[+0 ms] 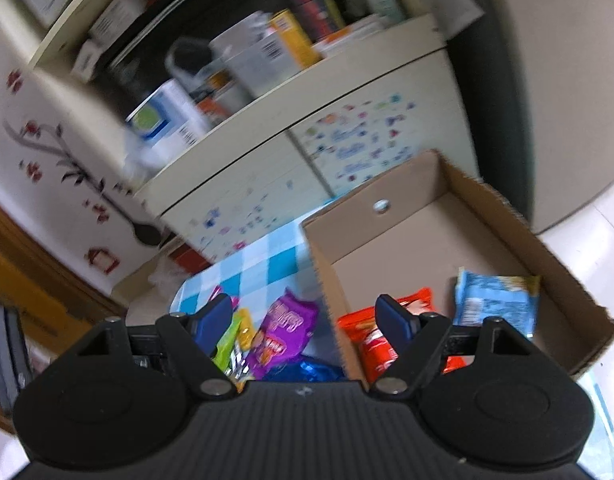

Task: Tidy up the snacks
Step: 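Grasp the green Ameria bag with the left gripper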

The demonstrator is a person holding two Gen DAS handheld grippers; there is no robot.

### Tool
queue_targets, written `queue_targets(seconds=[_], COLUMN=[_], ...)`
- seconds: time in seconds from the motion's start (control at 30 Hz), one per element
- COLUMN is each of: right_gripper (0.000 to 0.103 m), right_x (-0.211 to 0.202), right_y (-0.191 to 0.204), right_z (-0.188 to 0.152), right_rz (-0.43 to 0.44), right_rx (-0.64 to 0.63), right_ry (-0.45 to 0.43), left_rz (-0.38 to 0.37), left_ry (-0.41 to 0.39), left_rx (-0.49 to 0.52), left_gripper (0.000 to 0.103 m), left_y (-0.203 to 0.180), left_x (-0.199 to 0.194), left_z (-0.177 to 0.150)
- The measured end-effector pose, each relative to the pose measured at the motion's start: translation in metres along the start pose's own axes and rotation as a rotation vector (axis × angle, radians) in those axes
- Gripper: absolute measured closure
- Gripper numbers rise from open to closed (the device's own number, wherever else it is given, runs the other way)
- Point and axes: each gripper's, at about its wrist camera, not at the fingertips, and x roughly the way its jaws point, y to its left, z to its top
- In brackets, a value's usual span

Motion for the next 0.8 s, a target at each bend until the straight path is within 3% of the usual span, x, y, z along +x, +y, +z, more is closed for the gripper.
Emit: queue_targets(seconds=[0.2, 0.5, 0.8], right_gripper=[0.024, 0.024, 0.024], right_x=[0.016, 0.034, 0.052], right_y=[0.018, 0.038, 0.051], right_z=[-0.015, -0.038, -0.061], right_rz=[0.057, 0.037, -0.001], right_rx=[-0.106, -0.276, -0.438], right_ry=[0.066, 0.132, 0.178], left_rz=[0.029, 0.051, 0.016], left_ry=[-0.011, 0.015, 0.053], left_rx=[-0.022, -0.049, -0.018], left_gripper=[0.004, 0.004, 0.004], left_y=[0.027, 0.051, 0.052], left_x=[0.010, 0.039, 0.066], left_z=[0.008, 0.017, 0.016])
